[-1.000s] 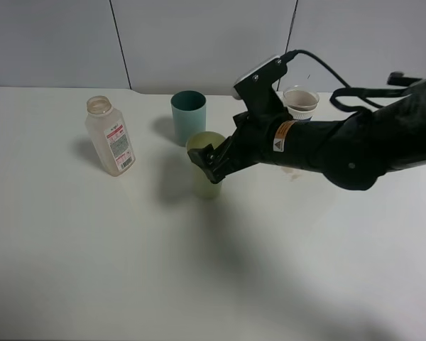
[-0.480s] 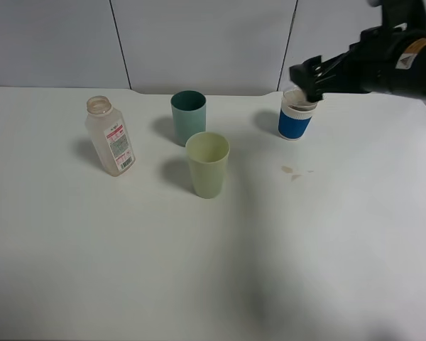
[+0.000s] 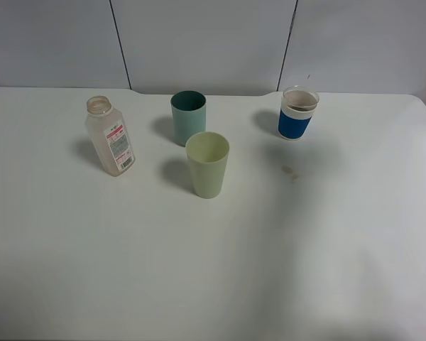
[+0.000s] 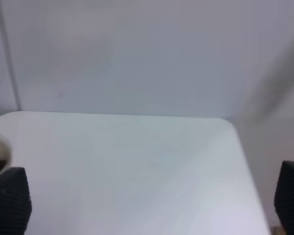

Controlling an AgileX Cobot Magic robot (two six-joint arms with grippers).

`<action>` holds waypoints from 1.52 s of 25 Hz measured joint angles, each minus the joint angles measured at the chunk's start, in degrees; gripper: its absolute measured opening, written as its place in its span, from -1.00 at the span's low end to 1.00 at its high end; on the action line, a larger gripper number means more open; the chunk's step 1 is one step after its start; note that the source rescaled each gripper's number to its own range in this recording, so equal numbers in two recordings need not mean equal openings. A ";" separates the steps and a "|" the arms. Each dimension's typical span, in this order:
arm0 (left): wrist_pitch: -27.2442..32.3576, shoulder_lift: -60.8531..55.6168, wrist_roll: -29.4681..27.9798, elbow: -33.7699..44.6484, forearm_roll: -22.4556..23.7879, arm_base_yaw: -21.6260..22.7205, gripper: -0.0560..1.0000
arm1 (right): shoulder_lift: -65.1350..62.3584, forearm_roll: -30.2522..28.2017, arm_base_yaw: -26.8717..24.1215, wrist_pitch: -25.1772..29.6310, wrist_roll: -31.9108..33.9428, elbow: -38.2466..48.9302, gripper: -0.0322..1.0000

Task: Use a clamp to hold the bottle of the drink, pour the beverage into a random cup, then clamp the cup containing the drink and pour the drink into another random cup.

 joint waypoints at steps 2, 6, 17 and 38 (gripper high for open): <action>0.00 0.00 0.00 0.00 0.00 0.00 1.00 | -4.30 0.32 -2.11 3.17 0.00 0.00 1.00; 0.00 0.00 0.00 0.00 0.00 0.00 1.00 | -13.76 3.04 -3.21 9.16 0.04 0.00 1.00; 0.00 0.00 0.00 0.00 0.00 0.00 1.00 | -39.55 4.76 -3.21 34.21 0.04 0.00 1.00; 0.00 0.00 0.00 0.00 0.00 0.00 1.00 | -57.44 4.83 -3.21 57.18 -3.20 0.00 1.00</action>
